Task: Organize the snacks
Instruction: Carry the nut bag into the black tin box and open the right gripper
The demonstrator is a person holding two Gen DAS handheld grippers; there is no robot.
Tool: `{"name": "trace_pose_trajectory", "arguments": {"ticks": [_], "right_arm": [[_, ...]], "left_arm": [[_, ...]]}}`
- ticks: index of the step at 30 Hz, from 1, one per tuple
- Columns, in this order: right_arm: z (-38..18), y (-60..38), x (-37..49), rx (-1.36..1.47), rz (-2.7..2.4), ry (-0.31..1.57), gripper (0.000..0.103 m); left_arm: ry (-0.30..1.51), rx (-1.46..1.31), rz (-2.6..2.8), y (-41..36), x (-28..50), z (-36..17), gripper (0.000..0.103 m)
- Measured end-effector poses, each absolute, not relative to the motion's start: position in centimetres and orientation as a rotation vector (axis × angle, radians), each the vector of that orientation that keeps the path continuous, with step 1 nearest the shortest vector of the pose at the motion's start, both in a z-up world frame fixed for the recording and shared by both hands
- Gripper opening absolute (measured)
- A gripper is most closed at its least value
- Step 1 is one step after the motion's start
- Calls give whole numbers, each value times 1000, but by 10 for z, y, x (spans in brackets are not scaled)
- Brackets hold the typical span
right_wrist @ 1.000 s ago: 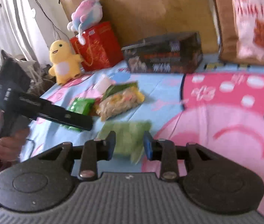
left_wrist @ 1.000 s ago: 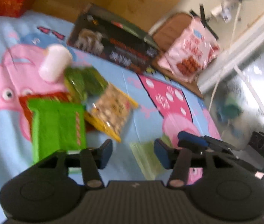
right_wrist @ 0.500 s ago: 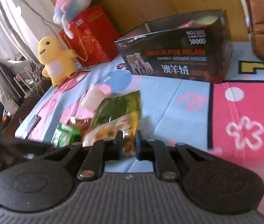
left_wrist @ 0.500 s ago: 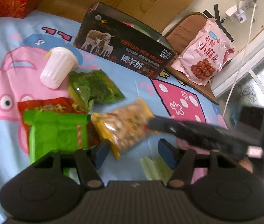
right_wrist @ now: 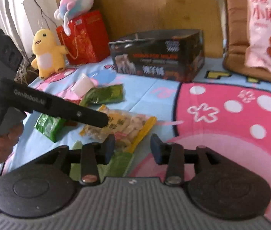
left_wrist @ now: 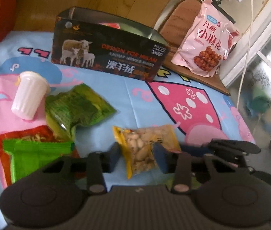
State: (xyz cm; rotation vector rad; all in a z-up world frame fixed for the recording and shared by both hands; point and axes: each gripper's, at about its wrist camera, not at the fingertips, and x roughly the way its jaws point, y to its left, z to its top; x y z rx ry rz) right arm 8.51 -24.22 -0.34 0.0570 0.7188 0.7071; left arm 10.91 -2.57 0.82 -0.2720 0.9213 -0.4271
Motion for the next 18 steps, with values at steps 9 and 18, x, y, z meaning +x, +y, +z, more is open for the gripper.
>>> {"name": "trace_pose_trajectory", "arguments": {"ticks": [9,18], "right_arm": [[32,-210,106,22,690,586,14],[60,-165,211,-48,552,509,33]], "left_arm": [[753,-302,-444,2,151,70,28],[711,-239,-297,16,234,81,48]]}}
